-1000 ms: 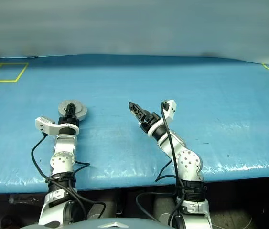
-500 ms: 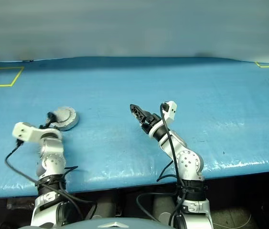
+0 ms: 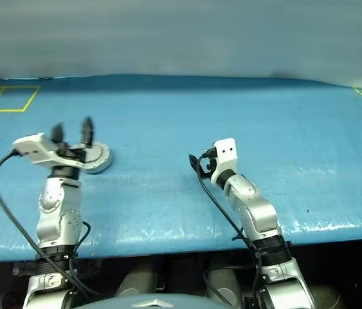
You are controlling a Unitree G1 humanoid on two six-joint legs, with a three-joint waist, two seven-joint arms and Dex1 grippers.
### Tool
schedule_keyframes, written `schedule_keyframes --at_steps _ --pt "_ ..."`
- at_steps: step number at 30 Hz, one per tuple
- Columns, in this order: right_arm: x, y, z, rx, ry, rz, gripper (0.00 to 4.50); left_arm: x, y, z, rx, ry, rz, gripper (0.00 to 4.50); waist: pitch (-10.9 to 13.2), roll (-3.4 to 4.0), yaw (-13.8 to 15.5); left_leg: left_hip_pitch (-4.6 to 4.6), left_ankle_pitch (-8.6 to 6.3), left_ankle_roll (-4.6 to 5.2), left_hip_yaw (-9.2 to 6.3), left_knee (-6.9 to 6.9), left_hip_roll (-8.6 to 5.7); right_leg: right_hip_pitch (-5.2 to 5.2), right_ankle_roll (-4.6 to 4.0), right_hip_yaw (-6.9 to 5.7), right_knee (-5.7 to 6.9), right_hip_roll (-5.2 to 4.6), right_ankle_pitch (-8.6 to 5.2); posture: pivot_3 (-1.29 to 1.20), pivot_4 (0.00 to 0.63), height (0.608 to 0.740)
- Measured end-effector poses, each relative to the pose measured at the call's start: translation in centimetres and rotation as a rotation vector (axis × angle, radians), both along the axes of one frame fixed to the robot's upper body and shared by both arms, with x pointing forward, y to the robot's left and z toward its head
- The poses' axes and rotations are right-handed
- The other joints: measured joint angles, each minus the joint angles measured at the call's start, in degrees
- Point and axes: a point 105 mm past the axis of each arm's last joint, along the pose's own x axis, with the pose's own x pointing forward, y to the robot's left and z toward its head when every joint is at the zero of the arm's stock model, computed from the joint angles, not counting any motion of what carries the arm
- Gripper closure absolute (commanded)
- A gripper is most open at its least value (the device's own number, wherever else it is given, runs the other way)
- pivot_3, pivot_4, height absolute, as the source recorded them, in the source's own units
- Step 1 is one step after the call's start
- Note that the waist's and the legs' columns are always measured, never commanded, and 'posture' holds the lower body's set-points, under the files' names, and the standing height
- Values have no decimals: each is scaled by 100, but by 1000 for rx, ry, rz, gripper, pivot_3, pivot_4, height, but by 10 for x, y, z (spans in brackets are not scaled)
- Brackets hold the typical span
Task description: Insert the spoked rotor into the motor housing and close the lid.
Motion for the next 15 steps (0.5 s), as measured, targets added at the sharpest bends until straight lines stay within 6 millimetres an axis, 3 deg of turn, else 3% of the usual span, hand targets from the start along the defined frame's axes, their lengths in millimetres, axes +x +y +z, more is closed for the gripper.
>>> schedule_keyframes --at_steps 3,6,10,15 --pt "2 -15 9 -42 -51 10 256 -9 -41 -24 165 87 -254 27 1 -1 -56 17 0 -1 10 -35 13 -3 -19 8 0 12 -13 0 150 740" --pt "2 -26 15 -94 -90 28 256 -23 -58 -50 311 183 -412 27 1 -2 -73 31 1 -2 12 -64 21 -6 -34 7 5 17 -30 0 150 740" --pt "-1 -33 15 -124 -89 70 128 -38 -61 -75 374 283 -503 8 4 -4 -50 27 1 -2 10 -70 26 -12 -35 6 5 17 -34 0 150 740" --pt "-6 -34 12 -99 -71 110 128 -36 -60 -73 376 290 -506 8 6 -7 10 28 1 -2 11 -60 20 -6 -22 6 4 8 -36 0 150 740"
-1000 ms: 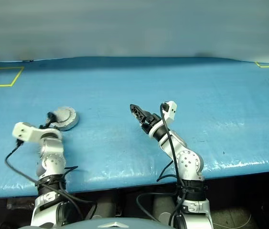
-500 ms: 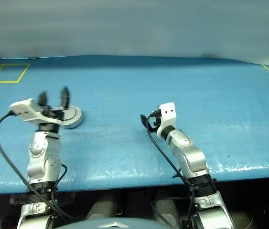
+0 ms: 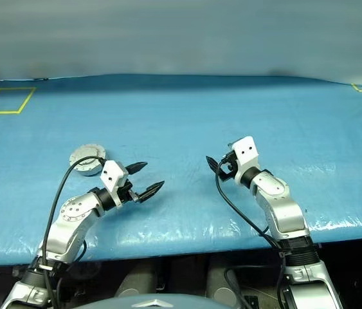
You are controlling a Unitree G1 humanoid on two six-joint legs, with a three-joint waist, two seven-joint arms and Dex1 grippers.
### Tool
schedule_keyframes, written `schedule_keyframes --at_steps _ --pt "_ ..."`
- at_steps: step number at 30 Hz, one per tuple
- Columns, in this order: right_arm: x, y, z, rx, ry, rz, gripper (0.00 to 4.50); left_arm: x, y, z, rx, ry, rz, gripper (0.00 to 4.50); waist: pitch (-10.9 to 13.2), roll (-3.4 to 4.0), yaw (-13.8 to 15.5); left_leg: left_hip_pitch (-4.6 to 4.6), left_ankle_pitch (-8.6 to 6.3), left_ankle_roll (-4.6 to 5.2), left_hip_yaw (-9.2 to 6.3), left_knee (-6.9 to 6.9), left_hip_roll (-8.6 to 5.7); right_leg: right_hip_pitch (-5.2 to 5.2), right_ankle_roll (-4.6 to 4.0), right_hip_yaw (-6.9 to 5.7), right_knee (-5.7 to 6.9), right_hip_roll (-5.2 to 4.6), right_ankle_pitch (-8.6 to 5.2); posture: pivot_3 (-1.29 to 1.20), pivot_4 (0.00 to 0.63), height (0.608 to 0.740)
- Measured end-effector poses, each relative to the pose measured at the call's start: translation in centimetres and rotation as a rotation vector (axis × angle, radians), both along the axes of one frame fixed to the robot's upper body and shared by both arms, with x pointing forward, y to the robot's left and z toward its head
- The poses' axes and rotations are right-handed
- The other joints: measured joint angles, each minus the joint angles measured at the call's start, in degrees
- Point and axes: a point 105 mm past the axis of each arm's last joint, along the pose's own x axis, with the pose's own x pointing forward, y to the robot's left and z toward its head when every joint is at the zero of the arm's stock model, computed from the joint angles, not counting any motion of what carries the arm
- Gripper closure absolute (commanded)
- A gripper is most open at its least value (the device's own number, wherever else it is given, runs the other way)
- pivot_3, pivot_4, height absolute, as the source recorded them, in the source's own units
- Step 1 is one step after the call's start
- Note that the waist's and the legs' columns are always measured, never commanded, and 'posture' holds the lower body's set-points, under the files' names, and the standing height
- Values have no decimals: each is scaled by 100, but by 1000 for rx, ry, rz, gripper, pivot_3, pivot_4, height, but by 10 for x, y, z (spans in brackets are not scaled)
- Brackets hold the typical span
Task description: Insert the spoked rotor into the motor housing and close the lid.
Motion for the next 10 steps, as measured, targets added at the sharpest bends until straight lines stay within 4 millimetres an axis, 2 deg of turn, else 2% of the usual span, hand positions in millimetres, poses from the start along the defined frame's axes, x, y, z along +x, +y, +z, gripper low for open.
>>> schedule_keyframes --at_steps 10 --pt "-3 4 -2 27 19 9 128 2 -1 3 -19 -9 16 8 0 0 4 -1 0 -1 -3 -1 -7 0 1 0 0 -5 0 0 150 740"
